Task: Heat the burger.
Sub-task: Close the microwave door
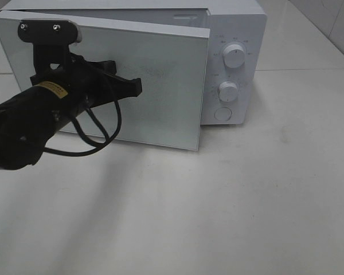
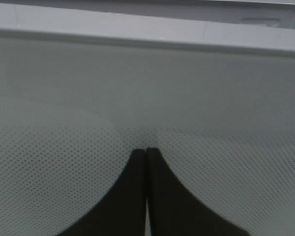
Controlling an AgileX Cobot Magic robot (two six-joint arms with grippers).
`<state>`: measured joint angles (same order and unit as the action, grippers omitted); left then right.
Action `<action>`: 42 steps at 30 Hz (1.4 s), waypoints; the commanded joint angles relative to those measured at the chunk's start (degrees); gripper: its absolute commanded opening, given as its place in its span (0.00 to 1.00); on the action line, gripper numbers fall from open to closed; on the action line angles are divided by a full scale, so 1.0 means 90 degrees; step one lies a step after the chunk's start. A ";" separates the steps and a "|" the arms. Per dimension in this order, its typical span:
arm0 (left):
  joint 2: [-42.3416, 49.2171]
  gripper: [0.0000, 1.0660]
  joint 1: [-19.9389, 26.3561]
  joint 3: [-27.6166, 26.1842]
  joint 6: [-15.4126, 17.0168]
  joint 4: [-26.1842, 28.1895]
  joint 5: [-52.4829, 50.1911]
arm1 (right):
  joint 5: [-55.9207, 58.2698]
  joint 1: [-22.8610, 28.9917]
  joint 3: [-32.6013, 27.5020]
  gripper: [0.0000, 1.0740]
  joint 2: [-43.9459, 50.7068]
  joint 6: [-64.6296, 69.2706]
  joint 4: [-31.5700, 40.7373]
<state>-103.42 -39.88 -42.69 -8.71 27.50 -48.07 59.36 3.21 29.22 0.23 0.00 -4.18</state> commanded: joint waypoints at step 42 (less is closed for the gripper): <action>-0.0376 0.00 -0.0185 -0.1598 -0.1534 0.1057 0.2387 | -0.0045 -0.0051 -0.0025 0.71 0.0172 0.0045 0.0013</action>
<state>-108.86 -40.45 -58.90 -22.40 36.44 -28.19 59.36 3.21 29.22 0.23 0.00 -4.18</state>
